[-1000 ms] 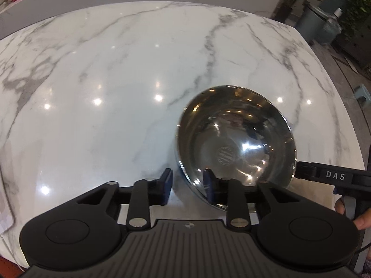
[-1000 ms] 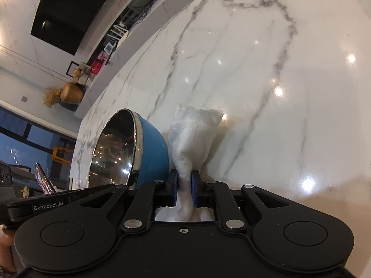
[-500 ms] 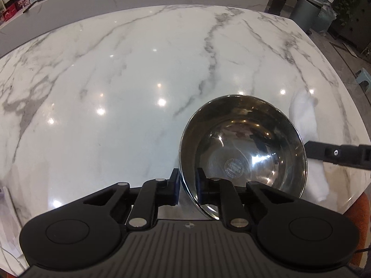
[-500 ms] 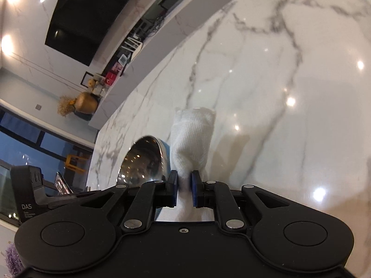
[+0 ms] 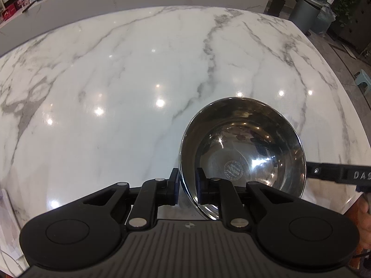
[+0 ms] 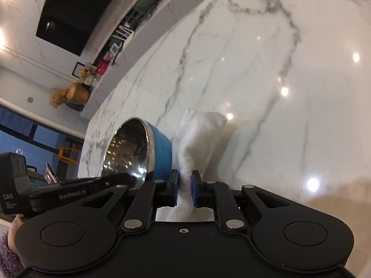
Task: Clean bowl
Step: 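Wipe along the blue exterior near the rim while the left gripper holds the bowl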
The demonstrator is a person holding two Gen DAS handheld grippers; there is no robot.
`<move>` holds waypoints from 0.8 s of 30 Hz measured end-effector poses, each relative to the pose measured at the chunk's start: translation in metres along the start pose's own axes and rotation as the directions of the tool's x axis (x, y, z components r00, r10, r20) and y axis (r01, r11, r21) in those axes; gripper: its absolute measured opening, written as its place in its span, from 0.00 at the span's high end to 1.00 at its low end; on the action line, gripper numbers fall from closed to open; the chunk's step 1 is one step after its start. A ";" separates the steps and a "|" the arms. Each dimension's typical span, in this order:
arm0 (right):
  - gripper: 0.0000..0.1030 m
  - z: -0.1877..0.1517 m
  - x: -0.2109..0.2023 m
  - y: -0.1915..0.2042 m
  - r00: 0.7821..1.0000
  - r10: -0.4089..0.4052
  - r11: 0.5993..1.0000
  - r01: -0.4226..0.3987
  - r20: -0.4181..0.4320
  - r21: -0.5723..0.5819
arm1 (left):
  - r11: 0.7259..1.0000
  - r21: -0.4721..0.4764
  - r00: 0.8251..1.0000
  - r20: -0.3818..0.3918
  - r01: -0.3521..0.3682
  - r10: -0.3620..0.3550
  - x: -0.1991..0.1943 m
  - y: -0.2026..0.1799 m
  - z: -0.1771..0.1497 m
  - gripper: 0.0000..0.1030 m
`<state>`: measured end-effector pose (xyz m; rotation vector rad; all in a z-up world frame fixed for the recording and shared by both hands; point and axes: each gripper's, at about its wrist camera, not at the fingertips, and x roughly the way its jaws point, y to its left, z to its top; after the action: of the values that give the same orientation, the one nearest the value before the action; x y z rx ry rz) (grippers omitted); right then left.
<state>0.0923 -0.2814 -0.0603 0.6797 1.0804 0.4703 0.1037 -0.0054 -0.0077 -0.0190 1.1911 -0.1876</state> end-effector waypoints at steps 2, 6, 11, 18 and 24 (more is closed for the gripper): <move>0.89 -0.003 0.004 0.001 1.000 -0.011 1.000 0.011 -0.008 -0.007 | 1.000 -0.024 1.000 -0.011 0.011 -0.011 0.001 0.002 -0.001 0.87; 0.89 -0.004 0.008 0.004 1.000 -0.021 1.000 0.021 -0.013 -0.011 | 0.998 -0.054 0.999 -0.028 0.020 -0.022 0.000 0.005 -0.003 0.77; 0.89 -0.004 0.008 0.004 1.000 -0.024 1.000 0.024 -0.012 -0.010 | 0.998 -0.043 0.998 -0.043 0.042 -0.044 -0.002 0.002 -0.005 0.77; 0.89 -0.001 0.000 0.007 1.000 -0.023 0.999 0.023 0.003 -0.024 | 1.000 0.015 0.999 -0.040 0.024 -0.024 -0.001 -0.005 -0.006 0.80; 0.89 0.008 -0.015 0.010 0.999 0.001 0.999 0.000 0.038 -0.042 | 0.999 0.028 0.999 -0.036 0.040 -0.039 0.000 -0.001 -0.005 0.82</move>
<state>0.0935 -0.2863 -0.0410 0.6499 1.0321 0.4774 0.0991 -0.0058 -0.0096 -0.0138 1.2239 -0.2404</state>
